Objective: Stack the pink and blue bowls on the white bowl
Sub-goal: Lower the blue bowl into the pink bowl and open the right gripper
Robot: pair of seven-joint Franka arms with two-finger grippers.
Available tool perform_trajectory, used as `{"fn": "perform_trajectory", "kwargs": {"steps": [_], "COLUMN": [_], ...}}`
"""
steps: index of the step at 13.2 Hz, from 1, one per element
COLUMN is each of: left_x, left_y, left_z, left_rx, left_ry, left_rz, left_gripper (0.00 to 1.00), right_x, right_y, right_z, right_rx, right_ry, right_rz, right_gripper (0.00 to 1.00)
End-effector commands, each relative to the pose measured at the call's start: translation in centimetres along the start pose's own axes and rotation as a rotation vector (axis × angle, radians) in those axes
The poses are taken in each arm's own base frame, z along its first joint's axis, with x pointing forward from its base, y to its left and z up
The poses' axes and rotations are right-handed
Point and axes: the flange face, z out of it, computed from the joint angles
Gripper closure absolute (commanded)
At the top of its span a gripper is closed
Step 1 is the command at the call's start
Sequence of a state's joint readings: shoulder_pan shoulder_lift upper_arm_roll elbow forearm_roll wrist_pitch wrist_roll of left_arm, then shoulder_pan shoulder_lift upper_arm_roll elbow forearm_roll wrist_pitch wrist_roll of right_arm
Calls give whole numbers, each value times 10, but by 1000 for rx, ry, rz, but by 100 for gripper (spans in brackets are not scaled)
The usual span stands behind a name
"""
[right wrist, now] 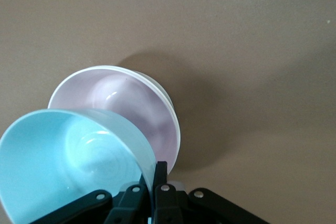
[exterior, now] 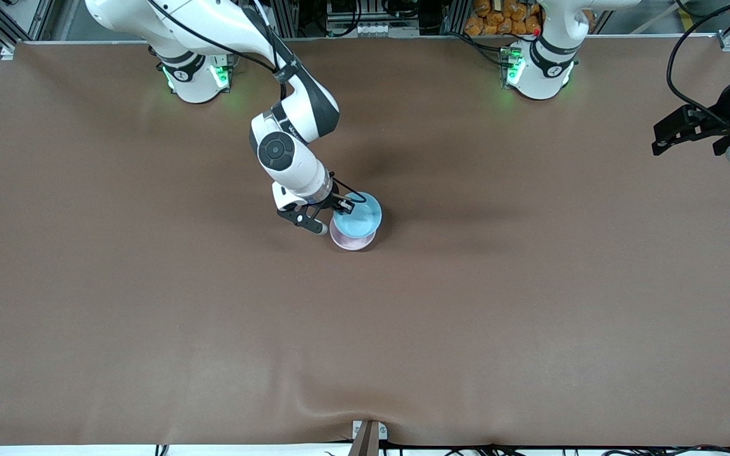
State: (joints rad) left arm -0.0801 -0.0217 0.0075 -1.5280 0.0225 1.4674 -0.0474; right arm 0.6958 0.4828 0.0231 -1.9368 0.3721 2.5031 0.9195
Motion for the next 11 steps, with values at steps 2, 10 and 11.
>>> {"fn": "perform_trajectory", "kwargs": {"steps": [2,10,11], "left_x": [-1,-1,-1], "left_y": [2,2,2], "left_z": [-1,-2,-2], "left_rx": [22,19,19], "left_ry": [3,5,5], "left_rz": [5,8,11], "left_gripper": [0,0,0], "right_x": [11,67,84], "right_y": [-2,10,24], "right_z": [-5,-95,-115], "right_rx": [24,92,70], "right_ry": [8,109,106], "right_rz": [30,-17,-52], "right_gripper": [24,0,0]}}
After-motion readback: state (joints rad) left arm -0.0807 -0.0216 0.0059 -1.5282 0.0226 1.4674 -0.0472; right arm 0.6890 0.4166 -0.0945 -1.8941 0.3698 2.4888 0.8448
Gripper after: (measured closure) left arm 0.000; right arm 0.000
